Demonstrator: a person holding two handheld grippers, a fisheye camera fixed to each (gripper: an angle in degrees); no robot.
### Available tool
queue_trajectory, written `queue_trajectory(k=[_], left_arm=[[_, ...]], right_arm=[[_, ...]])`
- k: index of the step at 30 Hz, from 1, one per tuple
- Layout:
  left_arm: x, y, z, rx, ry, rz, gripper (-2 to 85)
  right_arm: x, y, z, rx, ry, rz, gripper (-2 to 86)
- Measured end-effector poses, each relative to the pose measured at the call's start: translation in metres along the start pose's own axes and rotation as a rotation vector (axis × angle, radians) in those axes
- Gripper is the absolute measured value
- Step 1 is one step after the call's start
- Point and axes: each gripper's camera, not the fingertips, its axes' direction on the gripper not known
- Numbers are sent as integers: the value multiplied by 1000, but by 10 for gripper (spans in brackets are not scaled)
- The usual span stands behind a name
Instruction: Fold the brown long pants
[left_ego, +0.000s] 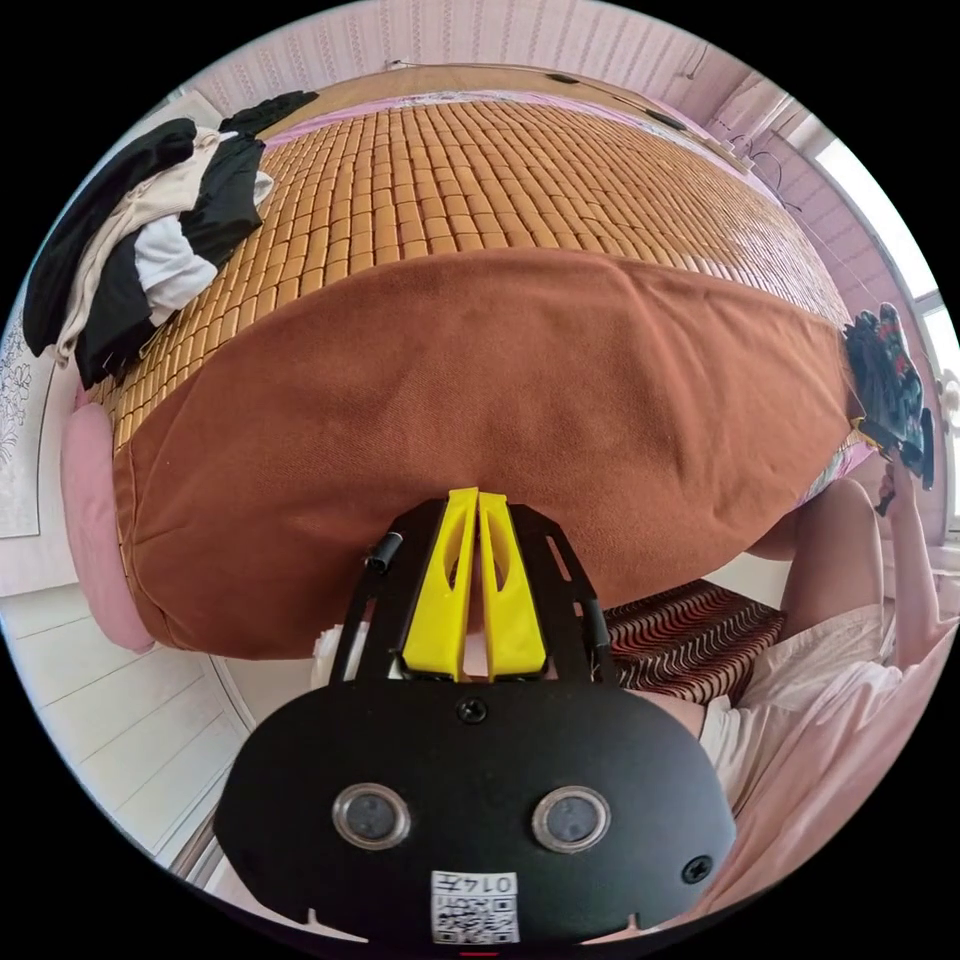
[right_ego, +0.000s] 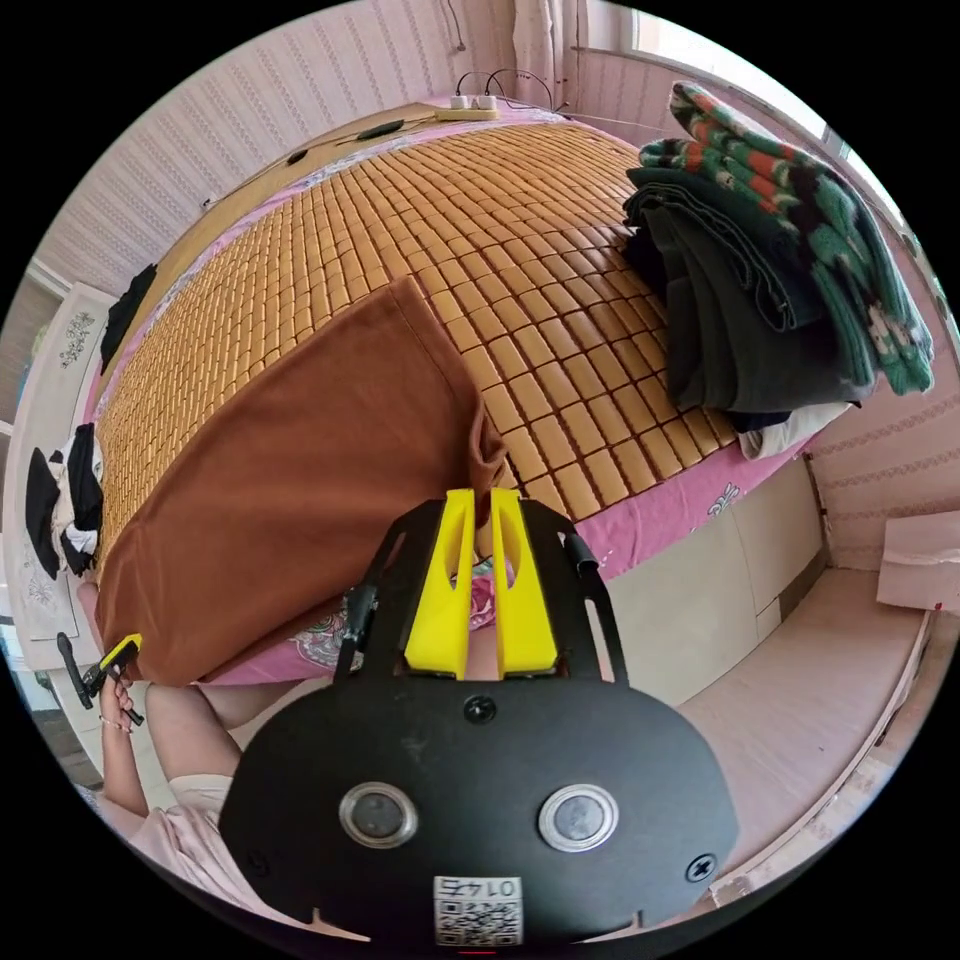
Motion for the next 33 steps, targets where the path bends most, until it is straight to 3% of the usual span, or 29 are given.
queue_trajectory(k=[7,14,17,19,23,25,30,33], left_arm=[[12,-17,11,14,109,88,-10],[72,-51,26,53,245,253,-10],[109,-65,37,80,323,328,-10],[124,-73,42,91,402,331,-10],[111,-73,29,139,522,246,-10],[86,-63,16,171,551,193,-10],[6,-21,6,181,493,-5,-10],[-20,-5,8,175,443,-73,-10]], right_arm=[[99,18,-55,237,-630,197,4],[127,5,-151,514,-674,127,9],[104,-6,-213,651,-674,-29,11],[44,-12,-257,692,-694,-259,13],[-105,-1,-264,495,-749,-722,18],[-214,37,-217,233,-728,-958,25],[-344,134,-65,-217,-494,-1149,52],[-355,152,-41,-183,-474,-1079,68]])
